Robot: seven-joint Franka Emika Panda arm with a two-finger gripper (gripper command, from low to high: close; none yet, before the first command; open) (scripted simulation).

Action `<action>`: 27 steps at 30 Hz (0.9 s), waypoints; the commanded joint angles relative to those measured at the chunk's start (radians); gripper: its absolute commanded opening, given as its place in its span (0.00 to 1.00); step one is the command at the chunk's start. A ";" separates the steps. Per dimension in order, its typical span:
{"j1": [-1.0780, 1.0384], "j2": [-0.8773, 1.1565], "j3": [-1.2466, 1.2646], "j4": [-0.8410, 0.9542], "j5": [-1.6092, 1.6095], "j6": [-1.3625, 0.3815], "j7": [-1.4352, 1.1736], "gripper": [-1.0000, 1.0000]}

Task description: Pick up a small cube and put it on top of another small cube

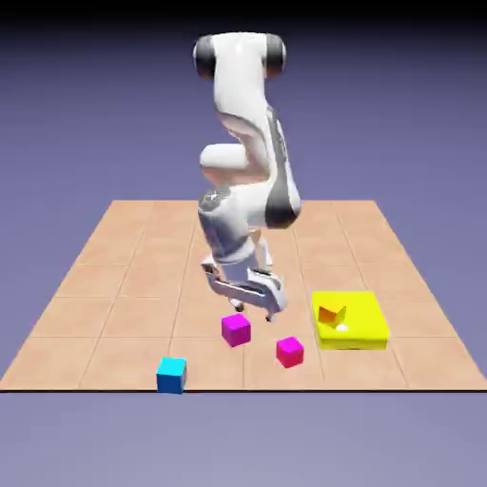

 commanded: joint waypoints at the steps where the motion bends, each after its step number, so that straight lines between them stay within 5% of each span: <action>1: -0.012 0.036 0.010 0.021 0.022 -0.031 0.022 0.50; 8: -0.071 0.225 0.064 0.130 0.136 -0.189 0.139 0.50; 20: 0.359 0.328 -0.294 0.144 0.409 -0.180 -0.042 0.50; 21: 0.359 0.328 -0.294 0.144 0.409 -0.180 -0.042 0.00; 27: 0.178 0.285 -0.144 0.138 0.294 -0.184 0.034 0.00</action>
